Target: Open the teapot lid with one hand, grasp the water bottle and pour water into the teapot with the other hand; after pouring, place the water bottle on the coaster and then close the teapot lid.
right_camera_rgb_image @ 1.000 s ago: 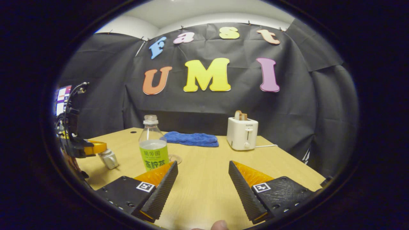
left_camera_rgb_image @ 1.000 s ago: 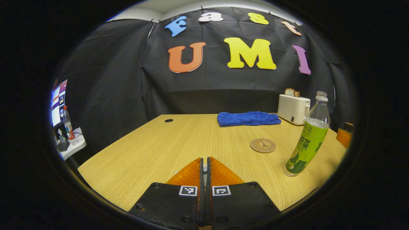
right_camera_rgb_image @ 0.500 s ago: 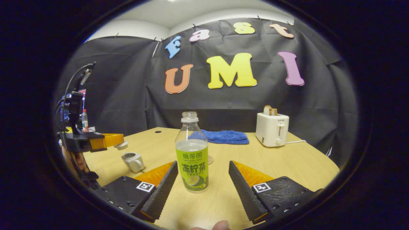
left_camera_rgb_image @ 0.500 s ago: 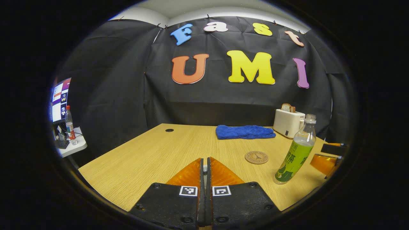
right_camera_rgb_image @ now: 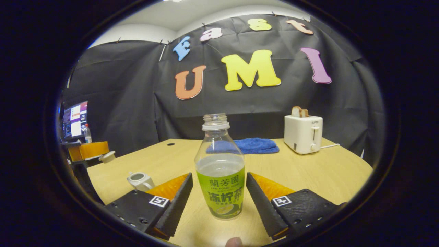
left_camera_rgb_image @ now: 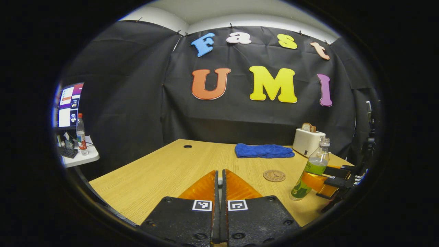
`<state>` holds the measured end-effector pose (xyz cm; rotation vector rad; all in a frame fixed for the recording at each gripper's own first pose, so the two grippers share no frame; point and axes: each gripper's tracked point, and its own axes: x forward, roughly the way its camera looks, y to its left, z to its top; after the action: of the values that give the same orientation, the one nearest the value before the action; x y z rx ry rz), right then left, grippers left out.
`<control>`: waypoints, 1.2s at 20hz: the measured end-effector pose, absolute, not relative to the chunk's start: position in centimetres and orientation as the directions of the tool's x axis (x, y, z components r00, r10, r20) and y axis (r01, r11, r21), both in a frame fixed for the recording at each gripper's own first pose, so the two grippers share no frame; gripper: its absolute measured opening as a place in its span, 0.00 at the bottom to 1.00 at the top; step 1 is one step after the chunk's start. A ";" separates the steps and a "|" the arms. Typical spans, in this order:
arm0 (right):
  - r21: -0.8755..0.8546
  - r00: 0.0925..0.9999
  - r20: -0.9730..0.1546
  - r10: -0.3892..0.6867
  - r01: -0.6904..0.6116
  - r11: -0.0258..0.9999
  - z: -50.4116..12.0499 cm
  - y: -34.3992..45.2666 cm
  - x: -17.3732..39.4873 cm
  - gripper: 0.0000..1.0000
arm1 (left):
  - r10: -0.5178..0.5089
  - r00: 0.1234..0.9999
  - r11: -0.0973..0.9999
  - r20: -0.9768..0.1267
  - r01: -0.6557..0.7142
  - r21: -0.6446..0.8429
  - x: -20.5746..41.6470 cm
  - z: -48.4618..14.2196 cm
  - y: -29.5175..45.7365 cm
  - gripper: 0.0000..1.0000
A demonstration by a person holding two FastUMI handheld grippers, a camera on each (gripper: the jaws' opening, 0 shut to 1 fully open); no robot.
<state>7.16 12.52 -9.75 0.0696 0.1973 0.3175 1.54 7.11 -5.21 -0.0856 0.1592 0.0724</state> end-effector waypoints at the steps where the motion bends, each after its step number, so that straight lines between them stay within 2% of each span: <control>1: 0.091 0.935 -0.176 0.308 -0.296 0.951 -9.5 12.4 7.1 0.92 | 0.068 0.985 0.994 -0.159 -0.081 -0.080 1.4 -5.2 7.3 0.03; 5: 0.028 0.943 -0.140 0.303 -0.303 0.953 -8.2 12.9 7.5 0.76 | 0.070 0.987 0.992 -0.143 -0.084 -0.095 1.3 -5.0 7.7 0.03; 9: -0.121 0.933 -0.119 0.341 -0.354 0.927 -5.8 14.7 8.1 0.72 | 0.069 0.990 0.990 -0.122 -0.083 -0.113 1.2 -4.6 8.2 0.03; 12: -0.318 0.922 -0.121 0.367 -0.386 0.866 -4.3 16.7 8.5 0.72 | 0.073 0.991 0.991 -0.107 -0.085 -0.103 1.0 -4.2 8.8 0.03; 17: -0.674 0.926 -0.121 0.357 -0.341 0.656 -4.6 18.9 10.0 0.72 | 0.088 0.991 0.990 -0.098 -0.098 -0.098 1.0 -4.0 10.5 0.03; 20: -0.809 0.924 -0.115 0.366 -0.301 0.505 -5.7 20.2 10.7 0.72 | 0.101 0.990 0.989 -0.098 -0.110 -0.098 1.1 -4.3 11.8 0.03; 24: -0.942 0.920 -0.058 0.388 -0.179 0.284 -5.6 21.7 11.0 0.72 | 0.120 0.986 0.986 -0.118 -0.132 -0.099 0.9 -5.1 13.6 0.03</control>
<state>10.99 21.72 -5.59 -1.2273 -0.1961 0.3826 0.86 13.61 -5.09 -0.1064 0.1118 0.1264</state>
